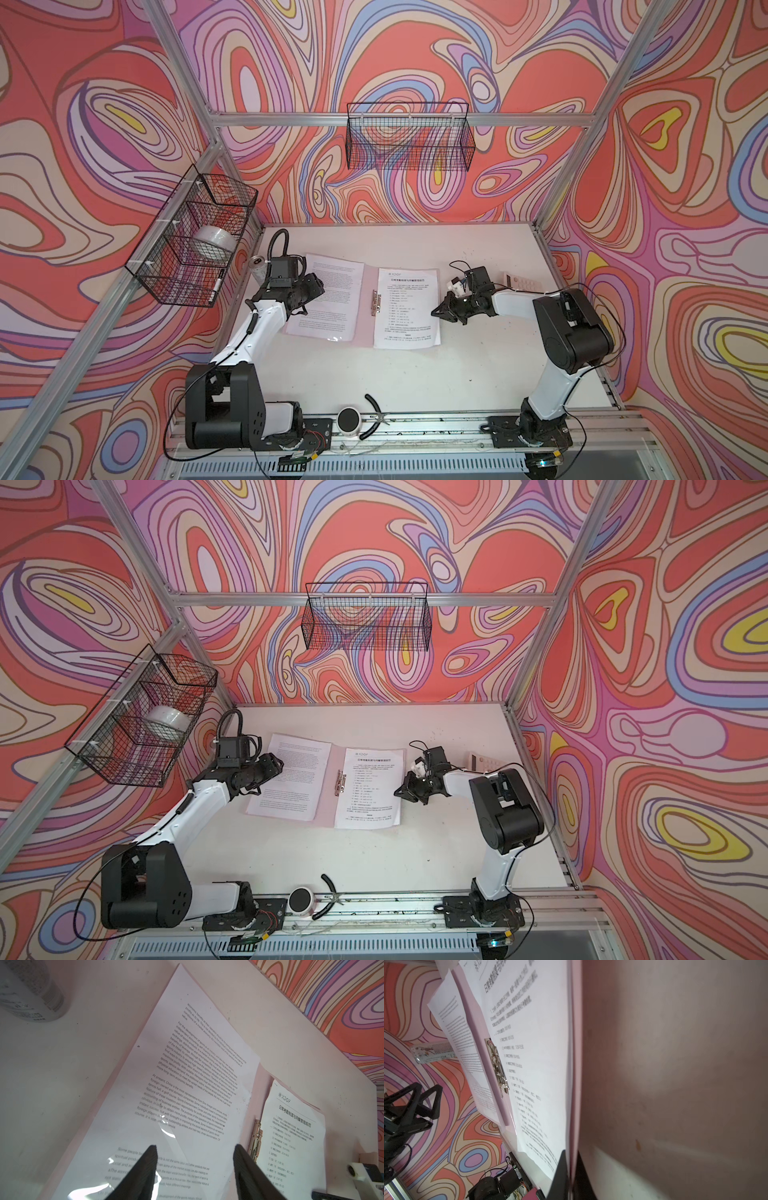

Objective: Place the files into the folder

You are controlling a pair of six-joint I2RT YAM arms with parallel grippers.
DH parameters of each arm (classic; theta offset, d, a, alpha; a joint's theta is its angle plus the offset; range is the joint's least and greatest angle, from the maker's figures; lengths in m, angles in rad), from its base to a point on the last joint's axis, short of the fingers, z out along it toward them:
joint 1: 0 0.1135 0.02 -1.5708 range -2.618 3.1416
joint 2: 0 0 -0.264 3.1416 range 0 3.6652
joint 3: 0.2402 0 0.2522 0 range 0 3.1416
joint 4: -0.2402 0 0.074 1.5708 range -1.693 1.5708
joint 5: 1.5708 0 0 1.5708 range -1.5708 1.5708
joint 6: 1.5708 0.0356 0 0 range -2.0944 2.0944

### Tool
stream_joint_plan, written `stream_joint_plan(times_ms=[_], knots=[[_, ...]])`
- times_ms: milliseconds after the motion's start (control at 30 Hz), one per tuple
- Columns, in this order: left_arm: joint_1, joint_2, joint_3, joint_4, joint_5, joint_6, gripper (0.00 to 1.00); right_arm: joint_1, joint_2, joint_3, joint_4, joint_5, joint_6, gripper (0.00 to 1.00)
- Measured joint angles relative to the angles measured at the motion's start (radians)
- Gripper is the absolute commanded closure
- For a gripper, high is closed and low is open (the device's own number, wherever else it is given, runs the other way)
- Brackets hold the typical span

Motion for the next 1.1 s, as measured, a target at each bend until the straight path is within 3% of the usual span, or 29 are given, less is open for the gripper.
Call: stream_joint_plan(times_ms=[267, 567, 833, 1100], knots=[[0.066, 0.028, 0.000, 0.005, 0.000, 0.031, 0.33, -0.115, 0.105, 0.121, -0.202, -0.006, -0.172, 1.00], [0.114, 0.066, -0.013, 0.039, -0.005, 0.040, 0.21, -0.126, 0.108, 0.122, -0.216, -0.011, -0.240, 1.00], [0.226, 0.252, -0.060, 0.202, 0.185, 0.028, 0.12, -0.128, 0.112, 0.124, -0.217, -0.022, -0.253, 1.00], [0.234, 0.324, -0.083, 0.380, 0.413, -0.026, 0.09, -0.132, 0.125, 0.127, -0.205, -0.051, -0.254, 1.00]])
